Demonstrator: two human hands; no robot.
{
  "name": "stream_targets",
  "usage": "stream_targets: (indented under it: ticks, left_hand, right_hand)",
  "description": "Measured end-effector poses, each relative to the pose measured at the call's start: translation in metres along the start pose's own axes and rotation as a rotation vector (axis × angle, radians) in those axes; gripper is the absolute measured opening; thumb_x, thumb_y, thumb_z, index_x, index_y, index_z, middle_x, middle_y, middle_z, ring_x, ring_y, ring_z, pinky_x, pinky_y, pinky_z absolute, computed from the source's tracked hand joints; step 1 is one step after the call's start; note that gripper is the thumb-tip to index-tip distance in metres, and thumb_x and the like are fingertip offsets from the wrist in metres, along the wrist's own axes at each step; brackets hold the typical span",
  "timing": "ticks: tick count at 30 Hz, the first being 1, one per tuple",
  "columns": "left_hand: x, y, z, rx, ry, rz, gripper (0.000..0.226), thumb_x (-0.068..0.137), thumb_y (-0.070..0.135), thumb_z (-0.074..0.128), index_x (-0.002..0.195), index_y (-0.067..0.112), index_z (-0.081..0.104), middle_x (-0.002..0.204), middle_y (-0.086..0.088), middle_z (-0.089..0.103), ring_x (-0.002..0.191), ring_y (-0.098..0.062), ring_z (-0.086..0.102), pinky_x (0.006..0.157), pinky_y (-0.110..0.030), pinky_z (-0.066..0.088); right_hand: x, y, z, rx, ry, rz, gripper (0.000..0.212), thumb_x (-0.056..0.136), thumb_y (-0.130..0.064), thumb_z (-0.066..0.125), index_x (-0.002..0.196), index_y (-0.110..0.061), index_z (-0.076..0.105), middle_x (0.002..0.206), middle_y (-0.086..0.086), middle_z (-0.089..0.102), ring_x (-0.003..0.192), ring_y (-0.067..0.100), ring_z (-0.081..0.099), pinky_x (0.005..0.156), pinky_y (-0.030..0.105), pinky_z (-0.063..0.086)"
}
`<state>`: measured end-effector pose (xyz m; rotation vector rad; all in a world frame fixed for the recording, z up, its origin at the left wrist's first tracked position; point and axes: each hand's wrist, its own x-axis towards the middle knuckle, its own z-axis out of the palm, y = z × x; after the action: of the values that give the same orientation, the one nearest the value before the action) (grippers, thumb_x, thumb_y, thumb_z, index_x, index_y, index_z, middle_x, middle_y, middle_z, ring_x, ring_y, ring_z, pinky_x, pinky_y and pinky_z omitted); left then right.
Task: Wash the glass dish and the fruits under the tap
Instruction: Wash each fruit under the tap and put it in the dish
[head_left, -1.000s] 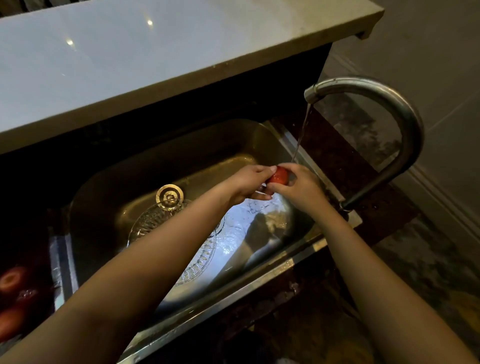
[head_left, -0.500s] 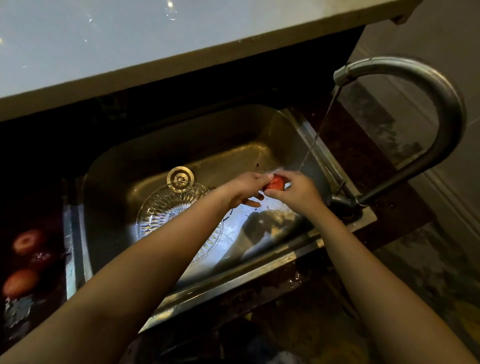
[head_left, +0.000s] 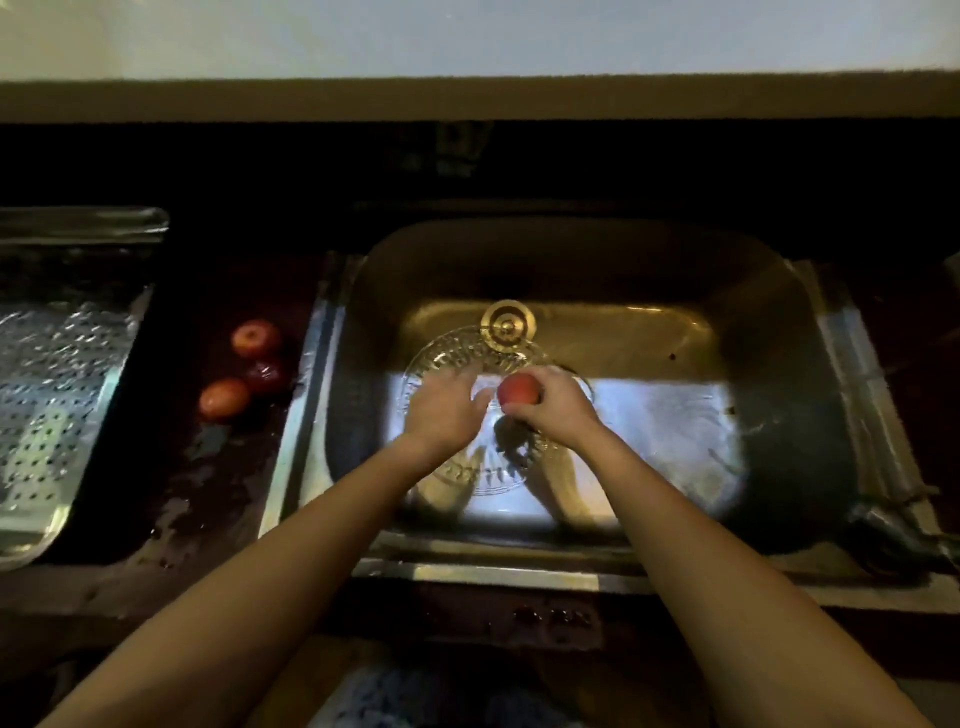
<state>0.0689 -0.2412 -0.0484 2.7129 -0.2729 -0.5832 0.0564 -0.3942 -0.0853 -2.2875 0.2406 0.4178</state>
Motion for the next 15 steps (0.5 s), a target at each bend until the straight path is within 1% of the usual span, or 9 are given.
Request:
stream_targets:
  ticks: [2, 4, 5, 6, 7, 8, 10, 12, 15]
  left_hand:
    - [-0.017, -0.04, -0.018, 0.157, 0.136, 0.081, 0.048, 0.093, 0.033, 0.046, 0.138, 0.017, 0.041, 0.141, -0.011, 0.046, 0.13, -0.028, 0.039, 0.106, -0.038, 0.03]
    - [-0.038, -0.075, -0.035, 0.212, 0.203, 0.189, 0.048, 0.088, 0.027, 0.056, 0.133, 0.013, 0.049, 0.138, -0.015, 0.05, 0.13, -0.032, 0.043, 0.108, -0.041, 0.031]
    - [-0.049, -0.09, -0.04, 0.251, 0.237, 0.247, 0.048, 0.084, 0.026, 0.06, 0.129, 0.01, 0.054, 0.134, -0.017, 0.054, 0.127, -0.036, 0.047, 0.107, -0.046, 0.034]
    - [-0.061, -0.105, -0.043, 0.319, 0.251, 0.289, 0.048, 0.083, 0.03, 0.059, 0.126, 0.009, 0.057, 0.132, -0.018, 0.055, 0.126, -0.038, 0.048, 0.105, -0.051, 0.036]
    - [-0.073, -0.117, -0.044, 0.394, 0.221, 0.306, 0.05, 0.084, 0.036, 0.055, 0.127, 0.01, 0.057, 0.134, -0.017, 0.053, 0.127, -0.038, 0.047, 0.105, -0.053, 0.036]
    - [-0.084, -0.128, -0.043, 0.453, 0.179, 0.308, 0.053, 0.086, 0.042, 0.049, 0.129, 0.012, 0.055, 0.139, -0.015, 0.049, 0.13, -0.036, 0.043, 0.107, -0.053, 0.035]
    - [-0.1, -0.145, -0.038, 0.484, 0.136, 0.303, 0.059, 0.089, 0.049, 0.04, 0.136, 0.015, 0.046, 0.146, -0.012, 0.039, 0.137, -0.032, 0.032, 0.113, -0.047, 0.028]
    - [-0.107, -0.155, -0.031, 0.451, 0.145, 0.304, 0.061, 0.092, 0.051, 0.036, 0.141, 0.015, 0.038, 0.151, -0.01, 0.03, 0.142, -0.029, 0.023, 0.116, -0.043, 0.02]
    - [-0.111, -0.161, -0.023, 0.426, 0.179, 0.324, 0.062, 0.094, 0.05, 0.035, 0.143, 0.013, 0.031, 0.152, -0.009, 0.027, 0.143, -0.028, 0.019, 0.116, -0.04, 0.017]
  right_hand:
    - [0.017, -0.011, 0.016, -0.024, -0.017, -0.001, 0.058, 0.073, -0.029, 0.075, 0.125, -0.016, 0.054, 0.124, 0.01, 0.054, 0.113, 0.027, 0.052, 0.098, 0.038, 0.044]
    - [0.032, -0.018, 0.03, -0.031, -0.037, -0.016, 0.059, 0.072, -0.027, 0.076, 0.125, -0.015, 0.054, 0.124, 0.011, 0.054, 0.113, 0.028, 0.051, 0.098, 0.038, 0.044]
    - [0.039, -0.02, 0.037, -0.045, -0.047, -0.024, 0.058, 0.072, -0.025, 0.077, 0.125, -0.014, 0.055, 0.124, 0.012, 0.054, 0.113, 0.029, 0.051, 0.099, 0.038, 0.043]
    - [0.046, -0.022, 0.044, -0.064, -0.053, -0.031, 0.058, 0.073, -0.024, 0.076, 0.126, -0.013, 0.055, 0.125, 0.013, 0.054, 0.114, 0.03, 0.05, 0.1, 0.038, 0.042]
    - [0.051, -0.023, 0.052, -0.085, -0.054, -0.032, 0.058, 0.074, -0.024, 0.076, 0.126, -0.013, 0.054, 0.126, 0.013, 0.054, 0.116, 0.03, 0.049, 0.101, 0.038, 0.042]
    - [0.056, -0.024, 0.059, -0.107, -0.052, -0.028, 0.059, 0.074, -0.024, 0.076, 0.128, -0.013, 0.053, 0.127, 0.013, 0.054, 0.117, 0.03, 0.048, 0.101, 0.038, 0.041]
    - [0.062, -0.026, 0.072, -0.168, -0.054, -0.02, 0.062, 0.076, -0.028, 0.074, 0.131, -0.014, 0.049, 0.129, 0.012, 0.053, 0.12, 0.029, 0.045, 0.101, 0.039, 0.04]
    - [0.066, -0.026, 0.083, -0.224, -0.063, -0.015, 0.064, 0.077, -0.032, 0.072, 0.133, -0.015, 0.046, 0.131, 0.011, 0.052, 0.123, 0.029, 0.043, 0.101, 0.041, 0.038]
    - [0.069, -0.022, 0.093, -0.296, -0.081, -0.025, 0.063, 0.079, -0.034, 0.07, 0.133, -0.015, 0.045, 0.132, 0.011, 0.051, 0.125, 0.03, 0.041, 0.102, 0.044, 0.038]
